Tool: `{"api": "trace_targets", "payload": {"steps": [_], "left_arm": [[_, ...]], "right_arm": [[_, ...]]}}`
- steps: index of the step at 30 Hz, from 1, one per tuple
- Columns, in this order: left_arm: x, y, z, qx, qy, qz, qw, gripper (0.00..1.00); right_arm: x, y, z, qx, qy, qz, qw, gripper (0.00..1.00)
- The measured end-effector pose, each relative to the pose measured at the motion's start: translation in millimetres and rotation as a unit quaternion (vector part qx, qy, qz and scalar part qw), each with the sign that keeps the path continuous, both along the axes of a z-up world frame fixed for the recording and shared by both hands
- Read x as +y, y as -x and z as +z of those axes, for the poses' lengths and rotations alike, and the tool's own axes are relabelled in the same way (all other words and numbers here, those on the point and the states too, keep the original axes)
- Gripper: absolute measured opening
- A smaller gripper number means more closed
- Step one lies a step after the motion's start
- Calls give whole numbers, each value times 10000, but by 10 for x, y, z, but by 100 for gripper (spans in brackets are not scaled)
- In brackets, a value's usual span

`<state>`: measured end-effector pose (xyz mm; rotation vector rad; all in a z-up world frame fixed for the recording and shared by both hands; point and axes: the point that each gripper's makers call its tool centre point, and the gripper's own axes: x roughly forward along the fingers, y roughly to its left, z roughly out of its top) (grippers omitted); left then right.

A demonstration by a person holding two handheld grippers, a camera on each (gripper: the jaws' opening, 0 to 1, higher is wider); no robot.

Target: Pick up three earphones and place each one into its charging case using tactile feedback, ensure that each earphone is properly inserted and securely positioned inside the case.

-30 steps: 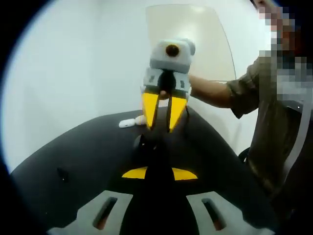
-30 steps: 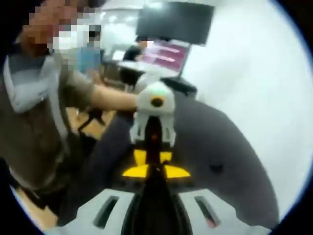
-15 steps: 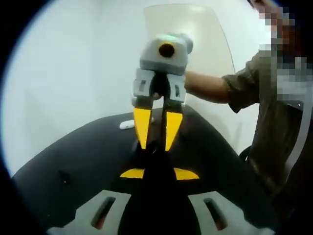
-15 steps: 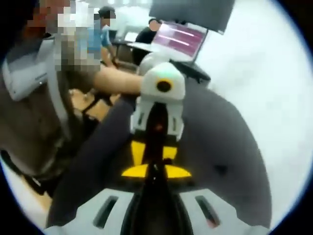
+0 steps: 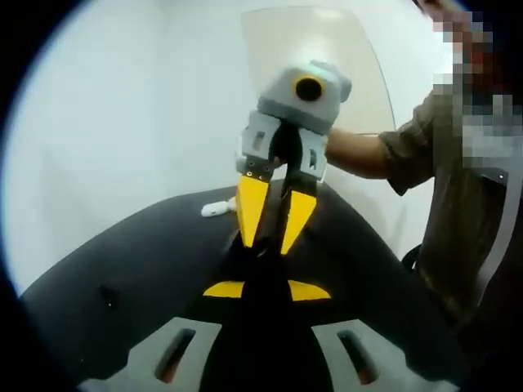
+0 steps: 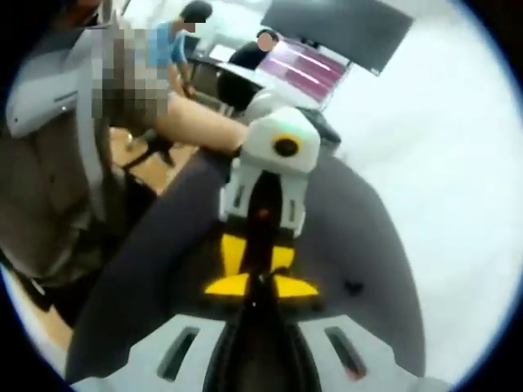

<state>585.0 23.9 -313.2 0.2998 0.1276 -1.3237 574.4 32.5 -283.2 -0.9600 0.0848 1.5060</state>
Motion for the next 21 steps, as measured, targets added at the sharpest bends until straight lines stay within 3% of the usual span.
{"api": "trace_targets", "payload": {"steps": [4, 6, 8, 10, 14, 17, 19, 21], "left_arm": [[2, 5, -6, -7, -1, -11, 10000, 15], [4, 2, -10, -10, -2, -9, 10000, 15], [5, 2, -11, -4, 2, -12, 10000, 15], [6, 1, -12, -2, 2, -12, 10000, 15], [6, 0, -13, 7, 4, -11, 10000, 15], [5, -5, -13, 8, 0, -19, 10000, 15], [4, -5, -15, -1, -7, -23, 10000, 15], [3, -5, -15, -9, -13, -25, 10000, 15]], "right_arm": [[-24, -18, 26, 138, -228, -79, 9996, 12], [-10, 0, 92, 384, -574, -112, 9976, 6], [-14, -15, 210, 766, -1110, -254, 9905, 4], [-71, -59, 168, 981, -1189, -363, 9874, 4], [-164, -115, 75, 798, -1006, -429, 9908, 9], [-171, -55, 169, 483, -960, -144, 9941, 11], [-164, -47, 175, -18, -562, 39, 9984, 11], [-141, -3, 142, -213, -184, 277, 9992, 11]]}}
